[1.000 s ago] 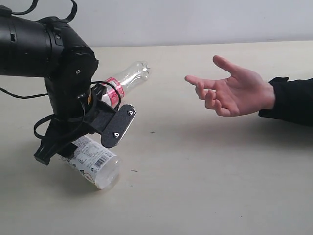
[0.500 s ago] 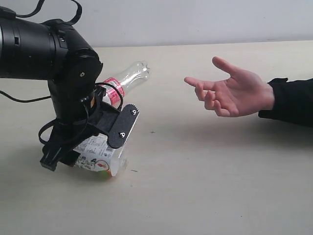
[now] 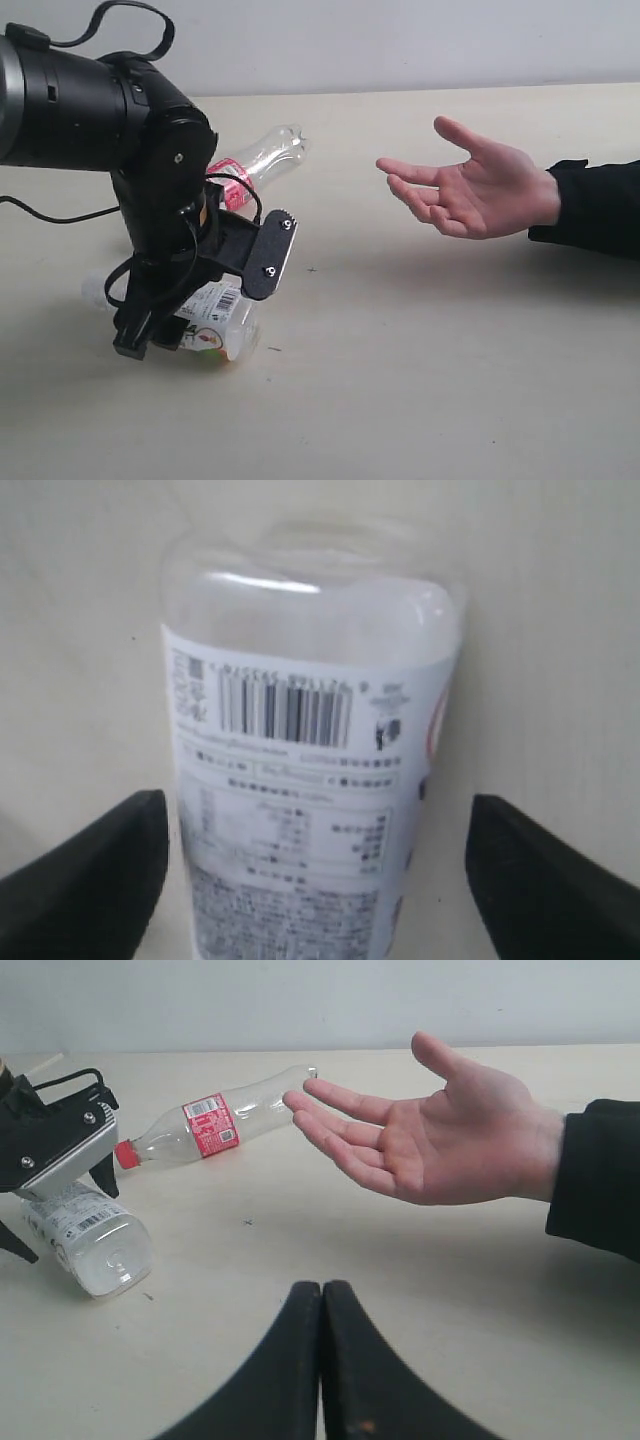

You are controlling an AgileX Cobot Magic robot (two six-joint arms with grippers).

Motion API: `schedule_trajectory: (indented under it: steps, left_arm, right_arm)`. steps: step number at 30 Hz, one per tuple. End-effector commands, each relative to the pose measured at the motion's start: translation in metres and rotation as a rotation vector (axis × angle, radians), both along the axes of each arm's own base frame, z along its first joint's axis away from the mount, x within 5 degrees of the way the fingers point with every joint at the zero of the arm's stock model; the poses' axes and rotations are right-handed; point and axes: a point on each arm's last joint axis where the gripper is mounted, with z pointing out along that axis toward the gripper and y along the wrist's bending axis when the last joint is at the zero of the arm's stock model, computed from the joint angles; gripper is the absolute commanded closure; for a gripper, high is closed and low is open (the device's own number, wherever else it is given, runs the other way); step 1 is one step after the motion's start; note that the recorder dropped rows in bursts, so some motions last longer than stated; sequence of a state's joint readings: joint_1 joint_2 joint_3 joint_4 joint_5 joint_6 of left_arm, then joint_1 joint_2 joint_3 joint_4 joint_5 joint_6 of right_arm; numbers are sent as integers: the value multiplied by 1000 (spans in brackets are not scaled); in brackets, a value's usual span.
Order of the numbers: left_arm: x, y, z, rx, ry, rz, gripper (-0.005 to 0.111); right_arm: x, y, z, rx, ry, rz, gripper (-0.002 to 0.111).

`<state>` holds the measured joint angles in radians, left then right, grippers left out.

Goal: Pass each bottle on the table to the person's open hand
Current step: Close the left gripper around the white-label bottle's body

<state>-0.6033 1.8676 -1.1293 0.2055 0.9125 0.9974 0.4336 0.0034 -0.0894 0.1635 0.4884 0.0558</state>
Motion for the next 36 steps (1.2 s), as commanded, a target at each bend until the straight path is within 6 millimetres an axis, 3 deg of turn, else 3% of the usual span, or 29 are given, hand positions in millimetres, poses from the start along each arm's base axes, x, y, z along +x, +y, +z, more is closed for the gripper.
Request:
schedule_trajectory:
  steps: [1,15,22,25,29,36]
  left_arm:
    - [0,-3,-13,1,22,23,29]
    - [1,-9,-38,-24,71,73,29]
    - [1,-10,-40,-27,69,72,30]
    - [1,-10,-40,-28,66,94,40]
    - [1,-10,-40,-28,66,93,61]
    - [-2,-10,-40,-27,96,115,106]
  right_arm:
    - [0,0,0,7,-10,-1,108]
    - [0,0,0,7,-10,-1,108]
    - [0,0,0,7,-10,-1,108]
    - [0,0,0,7,-10,-1,108]
    - [0,0,0,7,-10,-1,108]
    - [0,0,0,7,-12,-2,108]
